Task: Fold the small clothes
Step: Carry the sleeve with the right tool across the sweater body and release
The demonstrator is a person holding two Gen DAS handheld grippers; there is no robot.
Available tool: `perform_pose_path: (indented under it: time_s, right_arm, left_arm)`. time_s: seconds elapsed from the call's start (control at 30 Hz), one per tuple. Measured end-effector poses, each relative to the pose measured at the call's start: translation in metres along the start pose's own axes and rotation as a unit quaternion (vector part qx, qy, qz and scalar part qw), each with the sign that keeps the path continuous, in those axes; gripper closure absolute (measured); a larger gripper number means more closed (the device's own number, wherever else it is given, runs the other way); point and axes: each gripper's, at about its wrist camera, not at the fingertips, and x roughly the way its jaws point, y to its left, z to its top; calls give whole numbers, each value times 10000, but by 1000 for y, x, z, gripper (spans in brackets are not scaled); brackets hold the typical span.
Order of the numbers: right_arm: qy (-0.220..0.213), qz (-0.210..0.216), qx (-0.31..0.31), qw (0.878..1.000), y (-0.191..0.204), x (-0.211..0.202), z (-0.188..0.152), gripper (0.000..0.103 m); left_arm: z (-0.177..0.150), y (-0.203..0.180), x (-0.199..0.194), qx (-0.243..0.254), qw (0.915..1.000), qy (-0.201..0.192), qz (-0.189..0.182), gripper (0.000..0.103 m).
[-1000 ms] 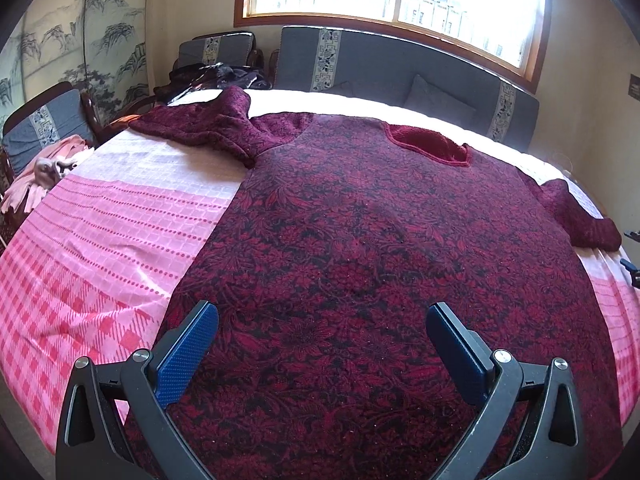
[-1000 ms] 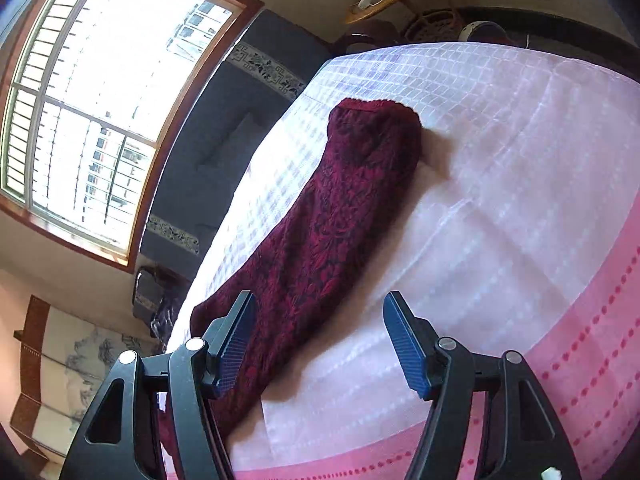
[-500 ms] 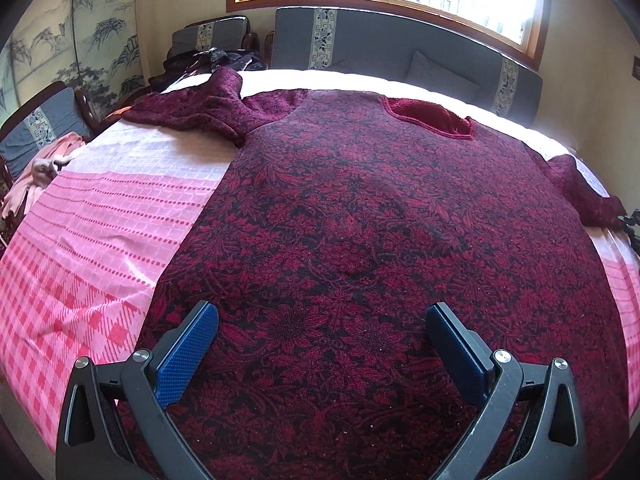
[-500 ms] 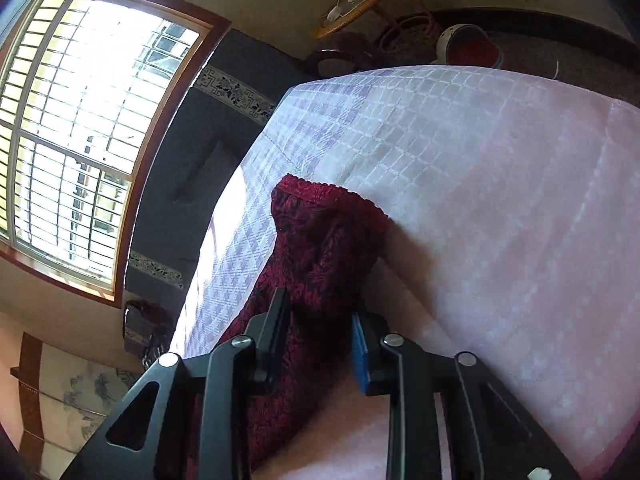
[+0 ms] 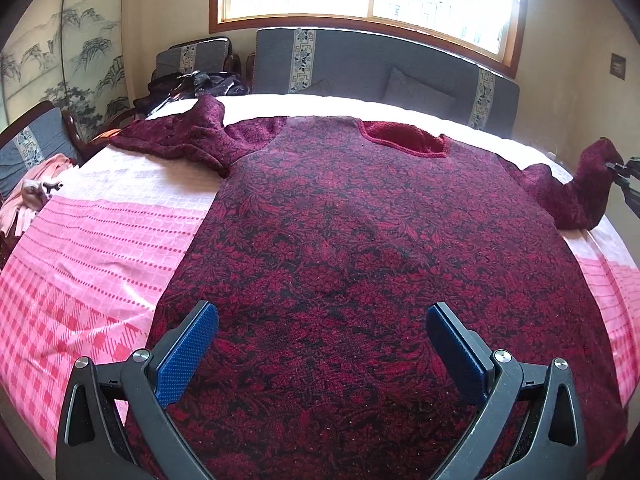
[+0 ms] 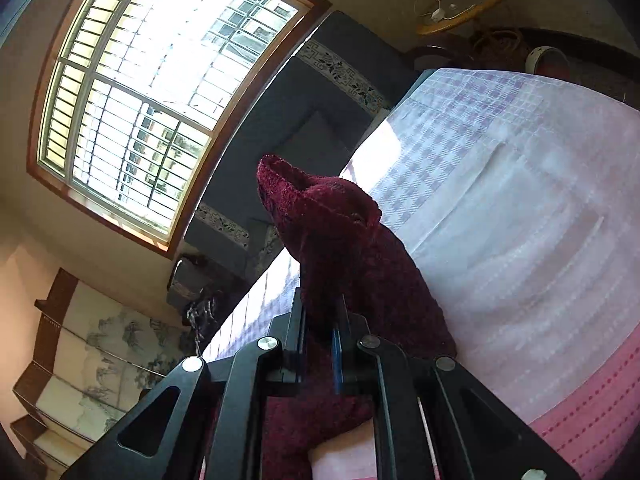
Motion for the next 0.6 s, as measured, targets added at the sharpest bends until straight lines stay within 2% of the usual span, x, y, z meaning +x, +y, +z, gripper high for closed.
perform_pose_path:
  time_s: [0.13,0.27,0.43,0.6]
  right_arm:
    - [467,394,-237,9979,60,43,-44,94]
    - [904,527,-536,9931,116,102,-99,94]
    - [1478,465,-785,9848,163,173,-174,94]
    - [1840,311,-1016,9772,192,223,-232,94]
  left_arm:
    - [15,16,-8,-134,9997,-202,-3,0]
    - [18,35,-4,-128,9987,-448,211,0]
    - [7,45,12,-365,9992,-171,17,0]
    - [5,46,7,-394,9985,-349,-136,0]
